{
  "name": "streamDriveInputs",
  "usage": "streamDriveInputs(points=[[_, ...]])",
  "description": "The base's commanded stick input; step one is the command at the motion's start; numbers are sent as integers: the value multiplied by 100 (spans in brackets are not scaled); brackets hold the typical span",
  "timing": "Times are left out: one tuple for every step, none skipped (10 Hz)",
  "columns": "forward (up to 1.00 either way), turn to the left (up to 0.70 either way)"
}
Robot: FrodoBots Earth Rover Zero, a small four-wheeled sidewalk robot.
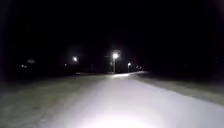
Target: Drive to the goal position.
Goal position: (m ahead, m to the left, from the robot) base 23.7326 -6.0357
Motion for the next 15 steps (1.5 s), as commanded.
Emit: streamDriveInputs(points=[[70, 0], [70, 0], [70, 0], [70, 0], [70, 0], [70, 0], [70, 0], [70, 0], [70, 0], [70, 0], [70, 0], [70, 0], [70, 0], [70, 0], [70, 0]])
